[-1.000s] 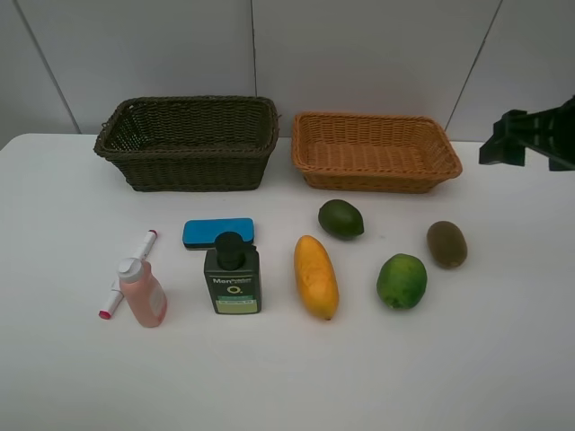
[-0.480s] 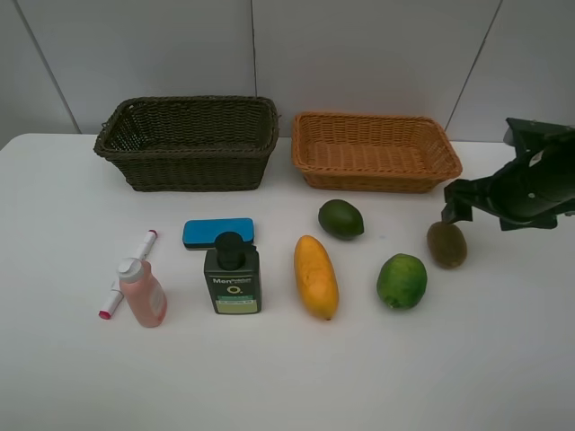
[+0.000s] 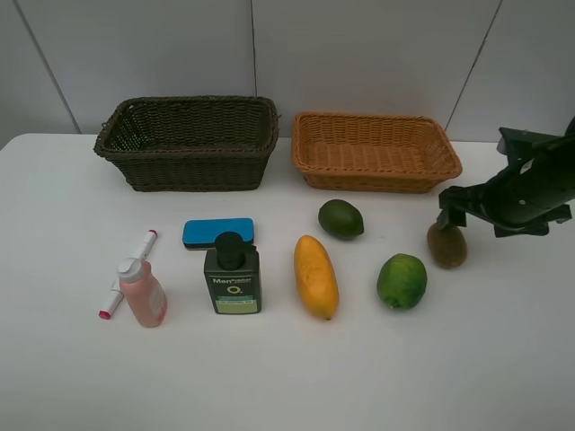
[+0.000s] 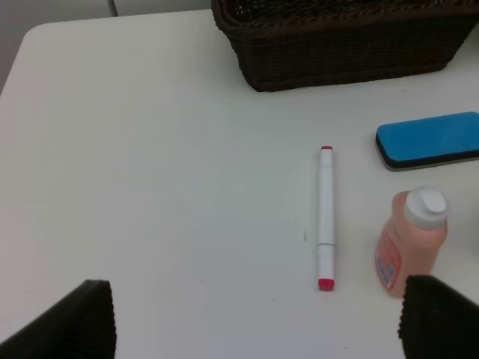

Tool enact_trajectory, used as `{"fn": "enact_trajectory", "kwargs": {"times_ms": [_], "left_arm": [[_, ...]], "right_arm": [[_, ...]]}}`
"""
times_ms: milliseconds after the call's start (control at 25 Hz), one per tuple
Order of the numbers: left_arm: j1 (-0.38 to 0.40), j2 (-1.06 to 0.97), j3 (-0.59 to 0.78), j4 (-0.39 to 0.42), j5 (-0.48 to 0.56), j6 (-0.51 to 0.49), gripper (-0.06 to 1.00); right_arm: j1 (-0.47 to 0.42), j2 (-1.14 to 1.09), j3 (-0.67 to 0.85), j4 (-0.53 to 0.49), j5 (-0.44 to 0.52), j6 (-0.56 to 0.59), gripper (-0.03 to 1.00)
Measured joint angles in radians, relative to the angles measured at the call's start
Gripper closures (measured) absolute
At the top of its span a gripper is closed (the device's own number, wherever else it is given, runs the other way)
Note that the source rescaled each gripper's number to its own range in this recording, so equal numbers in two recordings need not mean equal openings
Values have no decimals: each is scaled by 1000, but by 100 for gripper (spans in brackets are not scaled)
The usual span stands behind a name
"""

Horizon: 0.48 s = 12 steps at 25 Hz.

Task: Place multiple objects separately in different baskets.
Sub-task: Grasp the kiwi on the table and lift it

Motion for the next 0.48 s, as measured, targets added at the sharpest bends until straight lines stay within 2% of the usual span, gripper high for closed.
{"fn": "enact_trajectory", "kwargs": {"times_ms": [240,480], "left_arm": [[0,0,0,0,0,0,-6],[0,0,0,0,0,0,-6]], "right_arm": [[8,0,0,6,0,0,-3],[94,0,0,1,-1,0,-3]]}}
